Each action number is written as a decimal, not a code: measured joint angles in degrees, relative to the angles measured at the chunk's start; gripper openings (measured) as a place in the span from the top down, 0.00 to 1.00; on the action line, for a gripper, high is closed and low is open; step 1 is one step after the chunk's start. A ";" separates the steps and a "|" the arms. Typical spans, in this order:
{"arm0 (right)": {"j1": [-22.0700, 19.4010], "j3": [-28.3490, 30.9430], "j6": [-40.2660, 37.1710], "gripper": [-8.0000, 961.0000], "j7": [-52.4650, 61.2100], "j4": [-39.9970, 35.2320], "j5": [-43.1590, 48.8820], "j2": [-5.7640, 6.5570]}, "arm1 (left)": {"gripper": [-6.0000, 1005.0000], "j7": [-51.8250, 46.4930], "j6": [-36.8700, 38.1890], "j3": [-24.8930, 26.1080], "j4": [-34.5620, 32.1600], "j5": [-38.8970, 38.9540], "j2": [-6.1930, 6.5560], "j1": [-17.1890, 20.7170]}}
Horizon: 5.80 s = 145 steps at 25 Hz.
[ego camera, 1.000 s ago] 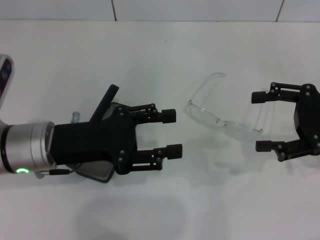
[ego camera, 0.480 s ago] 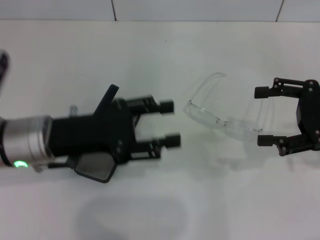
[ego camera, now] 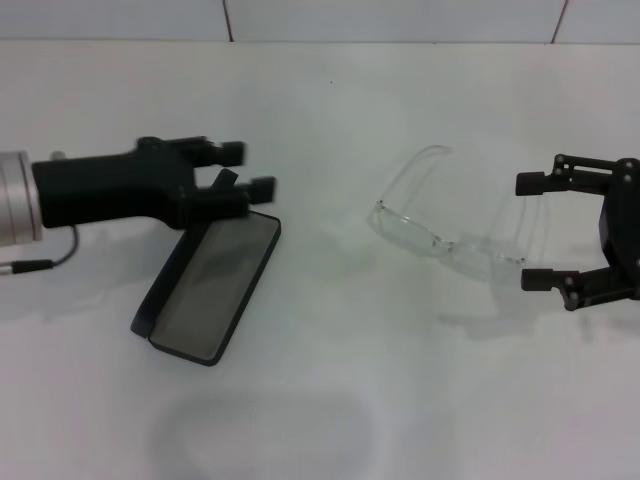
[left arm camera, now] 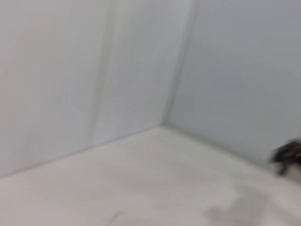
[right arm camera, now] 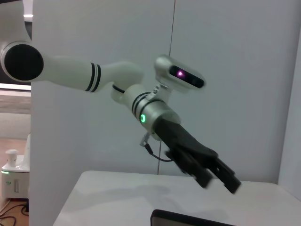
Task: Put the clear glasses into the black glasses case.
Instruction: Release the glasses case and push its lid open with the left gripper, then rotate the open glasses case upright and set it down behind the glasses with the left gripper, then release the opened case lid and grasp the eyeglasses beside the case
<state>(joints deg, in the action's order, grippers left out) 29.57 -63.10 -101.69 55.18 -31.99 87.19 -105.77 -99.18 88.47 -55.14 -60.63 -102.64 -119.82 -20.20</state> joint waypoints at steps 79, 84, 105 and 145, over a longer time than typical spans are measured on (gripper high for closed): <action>-6.28 -0.09 -5.09 0.08 -18.21 -1.59 12.99 -2.80 | 0.78 12.87 -21.57 -14.63 6.60 -20.45 0.35 -19.71; -6.29 -0.08 -5.15 0.08 -18.24 -1.59 12.95 -2.85 | 0.78 12.79 -19.86 -18.55 6.46 -20.02 0.24 -20.38; -7.95 3.60 -6.00 0.08 -15.97 -2.08 12.88 -3.43 | 0.69 12.05 -19.29 -25.24 -3.80 -16.89 -0.05 -14.82; 13.50 -23.87 18.29 0.30 56.30 -32.00 55.04 -10.25 | 0.38 51.47 -6.23 -23.61 24.53 43.69 0.27 4.42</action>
<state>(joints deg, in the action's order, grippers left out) 43.07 -86.97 -83.39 111.48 -63.99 142.23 -116.02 -47.71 82.23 -78.75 -36.10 -58.96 -119.55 -15.78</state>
